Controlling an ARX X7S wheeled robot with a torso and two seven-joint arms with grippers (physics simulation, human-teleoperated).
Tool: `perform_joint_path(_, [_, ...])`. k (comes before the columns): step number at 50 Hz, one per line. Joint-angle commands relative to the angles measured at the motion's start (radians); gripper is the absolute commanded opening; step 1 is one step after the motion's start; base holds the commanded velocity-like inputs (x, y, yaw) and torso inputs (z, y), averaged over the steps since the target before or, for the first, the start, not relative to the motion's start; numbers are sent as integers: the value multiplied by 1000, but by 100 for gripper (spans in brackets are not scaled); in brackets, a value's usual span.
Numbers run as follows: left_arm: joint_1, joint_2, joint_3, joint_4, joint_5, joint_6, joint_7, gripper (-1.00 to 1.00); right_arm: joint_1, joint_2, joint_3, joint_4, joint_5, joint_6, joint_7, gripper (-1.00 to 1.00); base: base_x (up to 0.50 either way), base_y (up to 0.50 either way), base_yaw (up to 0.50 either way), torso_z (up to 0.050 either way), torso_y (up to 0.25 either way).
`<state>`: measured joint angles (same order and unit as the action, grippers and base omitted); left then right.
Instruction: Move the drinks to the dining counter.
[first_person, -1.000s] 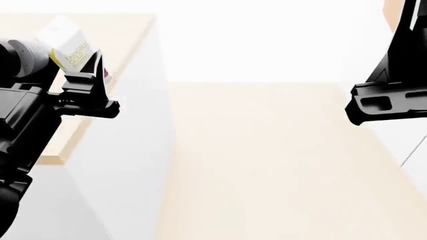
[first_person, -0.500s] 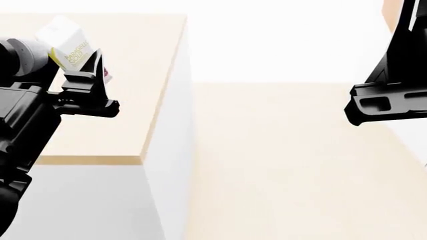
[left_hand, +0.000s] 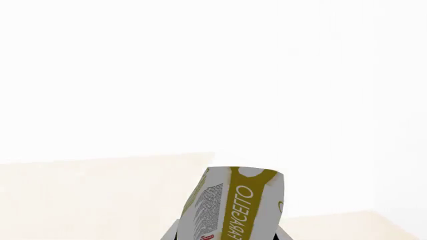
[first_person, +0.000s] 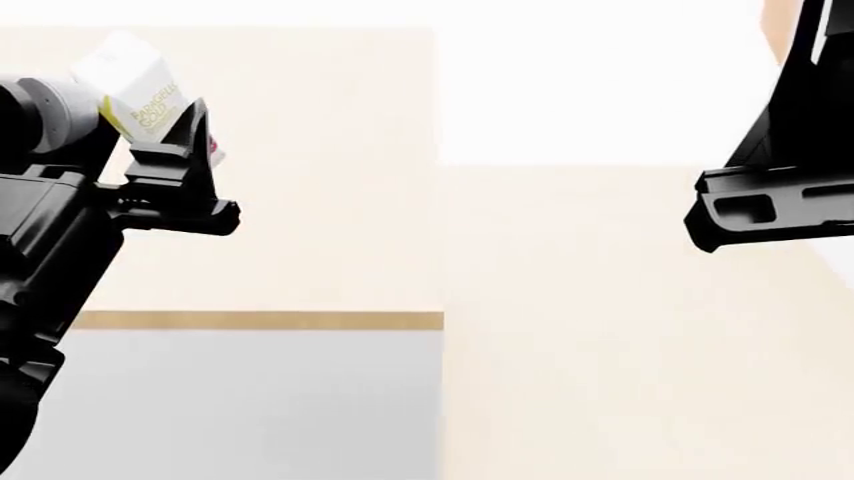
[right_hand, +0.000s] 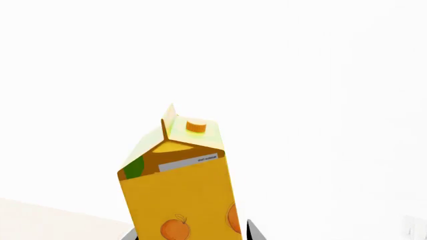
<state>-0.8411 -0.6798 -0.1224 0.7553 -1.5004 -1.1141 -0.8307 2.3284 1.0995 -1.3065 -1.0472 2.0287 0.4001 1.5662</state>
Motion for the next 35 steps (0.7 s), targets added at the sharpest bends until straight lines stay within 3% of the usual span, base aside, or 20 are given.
perform_joint_path(1, [-9, -1, -3, 0, 2, 11, -10, -100, 26, -4, 34, 1, -13, 13, 4, -100, 13, 500, 0, 10, 0])
perform_joint_path(25, [-9, -13, 6, 3, -2, 22, -14, -100, 26, -3, 40, 1, -12, 13, 4, -100, 96, 497, 0, 0, 2])
perform_joint_path(35, [-4, -13, 11, 2, 6, 29, -9, -100, 26, -2, 48, 1, -6, 18, 4, -100, 249, 170, 0, 1, 3])
